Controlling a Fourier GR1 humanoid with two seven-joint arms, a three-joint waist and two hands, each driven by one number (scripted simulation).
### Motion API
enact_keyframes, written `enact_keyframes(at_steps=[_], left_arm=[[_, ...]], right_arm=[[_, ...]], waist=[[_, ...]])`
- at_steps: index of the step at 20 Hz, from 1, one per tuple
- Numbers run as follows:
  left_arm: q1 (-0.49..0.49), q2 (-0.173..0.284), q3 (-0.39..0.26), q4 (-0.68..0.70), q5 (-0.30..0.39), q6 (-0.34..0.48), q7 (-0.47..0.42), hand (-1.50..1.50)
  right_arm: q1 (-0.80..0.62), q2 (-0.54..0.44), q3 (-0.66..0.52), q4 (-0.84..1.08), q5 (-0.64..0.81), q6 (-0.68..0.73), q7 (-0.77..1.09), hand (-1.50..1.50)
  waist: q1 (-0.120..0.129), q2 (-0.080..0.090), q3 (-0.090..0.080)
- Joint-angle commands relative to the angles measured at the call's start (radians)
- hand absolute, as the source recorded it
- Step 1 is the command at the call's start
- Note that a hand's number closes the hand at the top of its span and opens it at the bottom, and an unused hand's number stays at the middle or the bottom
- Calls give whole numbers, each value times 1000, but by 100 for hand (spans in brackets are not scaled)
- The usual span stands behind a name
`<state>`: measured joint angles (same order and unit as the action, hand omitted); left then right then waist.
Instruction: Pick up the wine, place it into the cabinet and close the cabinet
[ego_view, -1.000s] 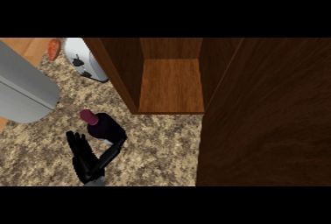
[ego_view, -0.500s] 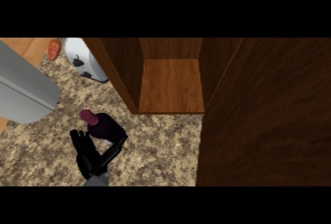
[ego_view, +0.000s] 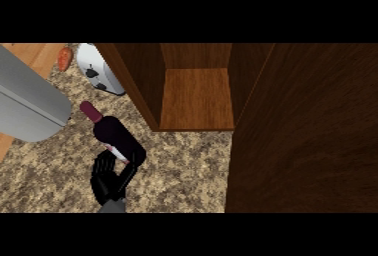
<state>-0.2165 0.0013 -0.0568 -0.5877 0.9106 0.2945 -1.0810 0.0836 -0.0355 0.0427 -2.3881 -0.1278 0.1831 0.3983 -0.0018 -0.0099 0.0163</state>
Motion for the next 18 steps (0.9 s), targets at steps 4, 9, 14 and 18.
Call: enact_keyframes(at_steps=[4, 9, 14, 18], left_arm=[[-52, -1, 15, 118, -10, -70, -49, 150], [24, 59, -105, 79, -113, -161, 31, 150], [129, 203, -324, 9, -261, -457, 133, 150], [161, 269, -300, -21, -268, -575, 76, 150]], right_arm=[[-19, -24, -31, -19, -20, 3, 33, -150], [26, -12, -11, -53, -29, 12, 24, -150], [12, -5, 2, -22, 9, 4, 15, -150], [38, -12, -54, 29, -36, 41, -70, -150]], waist=[[-7, 12, -17], [-10, 10, -17], [-1, 9, -17], [1, 10, -16]])
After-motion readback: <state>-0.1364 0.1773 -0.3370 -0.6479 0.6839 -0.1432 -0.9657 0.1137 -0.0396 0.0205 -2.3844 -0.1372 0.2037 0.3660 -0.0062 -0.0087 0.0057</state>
